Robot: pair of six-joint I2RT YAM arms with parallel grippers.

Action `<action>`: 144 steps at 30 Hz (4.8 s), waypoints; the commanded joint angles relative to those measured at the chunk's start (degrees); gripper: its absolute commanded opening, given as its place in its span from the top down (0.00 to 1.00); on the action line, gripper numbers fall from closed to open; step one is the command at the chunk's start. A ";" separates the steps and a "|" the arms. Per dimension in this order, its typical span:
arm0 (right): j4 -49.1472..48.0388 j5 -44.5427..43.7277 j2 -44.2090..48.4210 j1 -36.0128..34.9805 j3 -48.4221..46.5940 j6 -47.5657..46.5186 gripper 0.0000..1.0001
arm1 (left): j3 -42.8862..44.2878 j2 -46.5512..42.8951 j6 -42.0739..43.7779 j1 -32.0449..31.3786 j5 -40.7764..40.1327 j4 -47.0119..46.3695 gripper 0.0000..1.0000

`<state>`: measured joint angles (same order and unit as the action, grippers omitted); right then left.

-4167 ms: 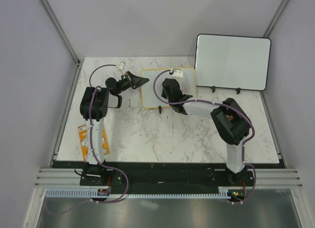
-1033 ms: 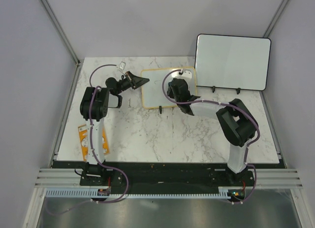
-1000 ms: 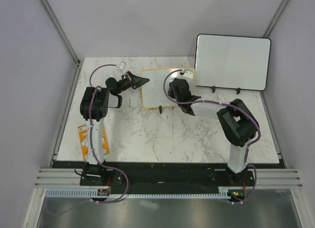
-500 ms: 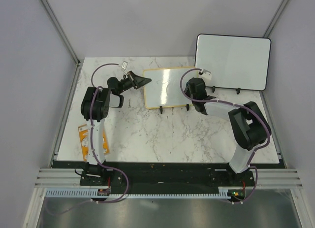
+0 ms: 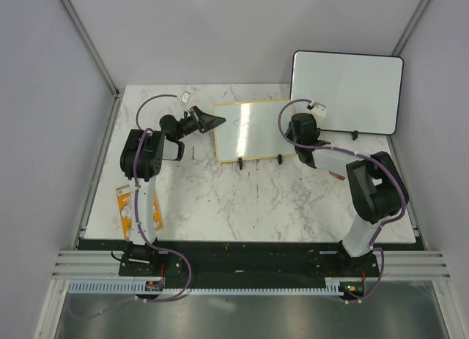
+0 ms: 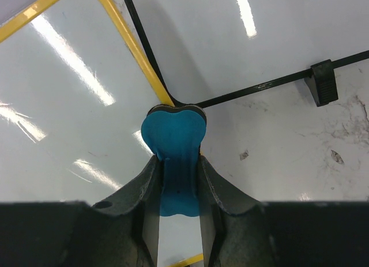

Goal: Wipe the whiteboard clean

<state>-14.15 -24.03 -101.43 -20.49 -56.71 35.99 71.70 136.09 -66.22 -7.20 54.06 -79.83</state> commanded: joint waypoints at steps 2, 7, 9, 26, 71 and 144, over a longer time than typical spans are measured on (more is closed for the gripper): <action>10.64 -6.82 -3.60 4.41 2.40 -4.17 1.00 | -1.74 -0.30 7.94 -0.09 8.16 -15.44 0.98; 8.27 -1.99 -4.13 3.45 1.60 -4.79 1.00 | -1.56 -0.30 7.86 -0.09 8.25 -15.44 0.98; 6.95 -0.67 -4.04 2.22 1.51 -5.22 1.00 | -1.56 -0.21 7.86 -0.09 8.34 -15.44 0.98; 5.01 11.46 -16.24 -12.90 -14.38 -14.89 1.00 | -1.04 -0.12 7.59 -0.36 8.69 -15.44 0.98; 20.57 1.45 -21.36 -20.29 -16.96 -12.26 1.00 | -0.95 -0.48 8.03 -0.88 9.31 -15.44 0.98; 27.68 6.63 -31.28 -25.30 -38.21 -19.11 1.00 | -0.86 -0.65 8.12 -0.97 9.57 -15.44 0.98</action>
<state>3.40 -27.77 -122.78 -41.43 -94.83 16.95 71.50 135.92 -65.17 -5.37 55.40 -76.69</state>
